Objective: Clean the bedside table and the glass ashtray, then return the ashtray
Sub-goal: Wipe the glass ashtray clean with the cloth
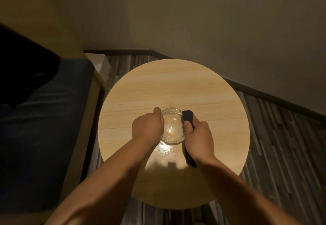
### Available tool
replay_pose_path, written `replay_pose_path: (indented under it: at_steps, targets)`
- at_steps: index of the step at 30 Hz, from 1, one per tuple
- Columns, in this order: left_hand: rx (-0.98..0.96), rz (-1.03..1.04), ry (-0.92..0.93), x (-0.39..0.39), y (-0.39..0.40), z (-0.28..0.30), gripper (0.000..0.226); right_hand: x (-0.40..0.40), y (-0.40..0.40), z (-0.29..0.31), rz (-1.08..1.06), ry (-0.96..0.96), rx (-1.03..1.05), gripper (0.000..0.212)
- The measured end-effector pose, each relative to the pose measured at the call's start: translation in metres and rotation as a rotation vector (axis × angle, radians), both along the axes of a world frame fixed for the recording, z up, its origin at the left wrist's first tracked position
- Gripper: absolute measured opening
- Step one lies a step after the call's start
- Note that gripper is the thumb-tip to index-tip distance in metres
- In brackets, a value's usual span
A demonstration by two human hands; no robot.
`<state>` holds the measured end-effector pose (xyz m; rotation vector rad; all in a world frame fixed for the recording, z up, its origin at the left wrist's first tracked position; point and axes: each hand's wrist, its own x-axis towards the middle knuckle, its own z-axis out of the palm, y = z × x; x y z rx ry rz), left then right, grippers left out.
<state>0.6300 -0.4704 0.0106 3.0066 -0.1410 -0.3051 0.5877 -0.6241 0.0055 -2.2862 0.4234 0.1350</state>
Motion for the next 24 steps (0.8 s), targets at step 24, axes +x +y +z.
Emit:
replay_pose_path:
  at_steps: [24]
  targets:
    - [-0.033, -0.01, 0.108, 0.005, 0.012, 0.011, 0.033, 0.003, -0.102, 0.054, 0.4, -0.058, -0.315, 0.041]
